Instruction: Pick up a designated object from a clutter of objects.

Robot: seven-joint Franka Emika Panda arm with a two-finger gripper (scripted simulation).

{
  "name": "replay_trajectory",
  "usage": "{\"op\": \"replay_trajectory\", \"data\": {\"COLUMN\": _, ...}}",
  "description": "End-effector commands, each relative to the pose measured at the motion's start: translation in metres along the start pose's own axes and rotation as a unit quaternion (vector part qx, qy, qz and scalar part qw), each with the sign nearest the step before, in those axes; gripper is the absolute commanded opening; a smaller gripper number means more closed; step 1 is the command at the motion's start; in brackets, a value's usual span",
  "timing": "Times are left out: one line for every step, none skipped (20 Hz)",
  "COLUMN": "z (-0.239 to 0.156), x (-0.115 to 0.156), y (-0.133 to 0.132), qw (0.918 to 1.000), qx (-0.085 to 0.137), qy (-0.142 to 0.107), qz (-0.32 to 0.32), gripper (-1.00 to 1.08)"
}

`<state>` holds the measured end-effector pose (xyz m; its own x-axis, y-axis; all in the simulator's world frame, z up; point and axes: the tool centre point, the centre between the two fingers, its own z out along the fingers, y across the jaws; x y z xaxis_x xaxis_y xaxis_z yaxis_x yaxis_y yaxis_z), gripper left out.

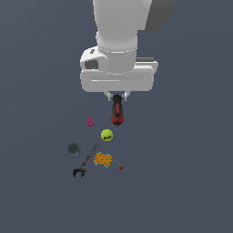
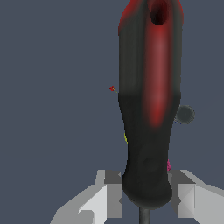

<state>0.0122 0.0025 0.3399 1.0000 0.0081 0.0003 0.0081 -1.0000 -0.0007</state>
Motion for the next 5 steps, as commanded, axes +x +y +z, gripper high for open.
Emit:
{"op": "replay_trajectory", "data": {"z": -0.0074, "x": 0.0003, "y": 0.0022, "qw": 1.0000, "qx": 0.000, "qy": 0.000, "qz": 0.000, "gripper": -1.00}}
{"op": "replay_trajectory", "data": {"z": -0.0090, "x": 0.0006, "y": 0.0027, "qw": 1.0000, "qx": 0.000, "qy": 0.000, "qz": 0.000, "gripper": -1.00}}
{"op": "replay_trajectory", "data": {"z": -0.0100, "x": 0.0008, "y": 0.0030, "qw": 1.0000, "qx": 0.000, "qy": 0.000, "qz": 0.000, "gripper": -1.00}}
{"op": "replay_trajectory", "data": {"z": -0.0106, "x": 0.0011, "y": 0.0032, "qw": 1.0000, "qx": 0.000, "qy": 0.000, "qz": 0.000, "gripper": -1.00}}
{"op": "replay_trajectory", "data": {"z": -0.0107, "x": 0.0012, "y": 0.0033, "qw": 1.0000, "qx": 0.000, "qy": 0.000, "qz": 0.000, "gripper": -1.00}}
